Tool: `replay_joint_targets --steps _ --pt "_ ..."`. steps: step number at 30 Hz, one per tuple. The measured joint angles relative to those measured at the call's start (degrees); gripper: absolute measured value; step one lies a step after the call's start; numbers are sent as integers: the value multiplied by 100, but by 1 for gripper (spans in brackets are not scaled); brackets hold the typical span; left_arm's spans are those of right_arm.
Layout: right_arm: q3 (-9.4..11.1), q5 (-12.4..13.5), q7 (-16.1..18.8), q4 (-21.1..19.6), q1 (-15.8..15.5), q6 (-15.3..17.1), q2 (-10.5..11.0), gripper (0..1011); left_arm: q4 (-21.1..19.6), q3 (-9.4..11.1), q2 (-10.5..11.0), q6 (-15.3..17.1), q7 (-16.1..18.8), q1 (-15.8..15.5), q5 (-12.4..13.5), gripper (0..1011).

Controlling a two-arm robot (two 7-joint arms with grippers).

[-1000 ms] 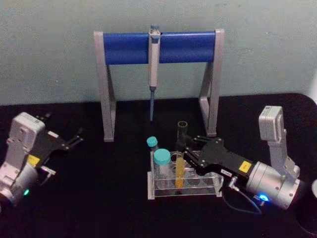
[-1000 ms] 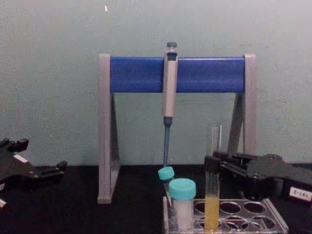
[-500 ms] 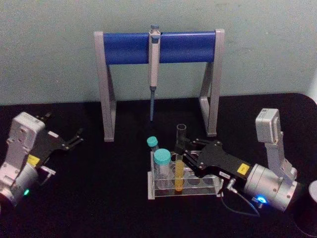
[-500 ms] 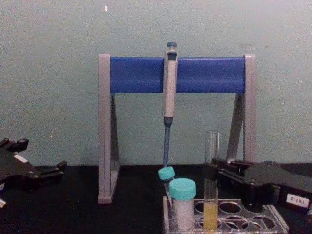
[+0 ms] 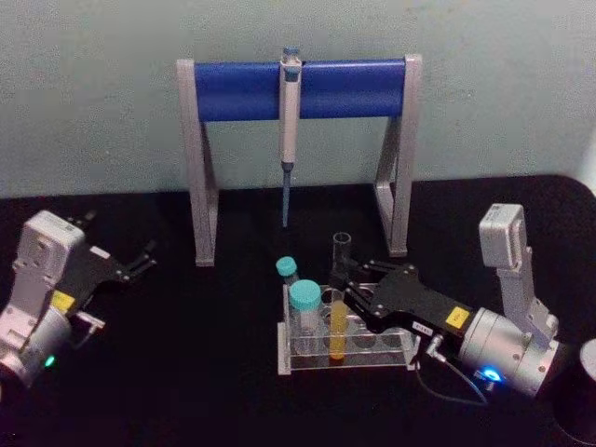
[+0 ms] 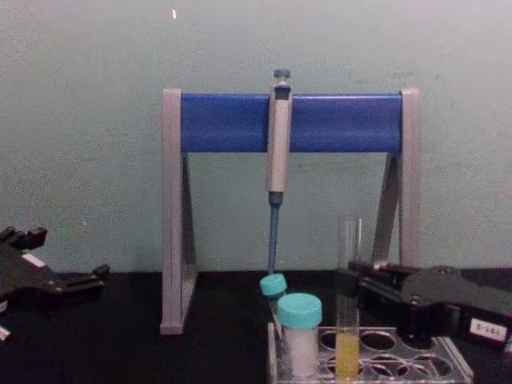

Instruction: Pick up the test tube from the test tube rack, shake it, then place it back into the test tube rack.

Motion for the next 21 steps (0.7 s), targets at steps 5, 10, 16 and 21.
replay_joint_targets --steps 5,10,16,21 --pt "2 0 0 -2 -1 0 1 228 0 0 0 0 0 0 0 1001" --pt "3 0 0 -2 -2 0 2 228 0 0 0 0 0 0 0 1001" --pt "3 -6 1 -1 -4 6 3 338 0 0 0 0 0 0 0 1002" --pt "3 -7 2 -1 -4 6 2 485 0 0 0 0 0 0 0 1001"
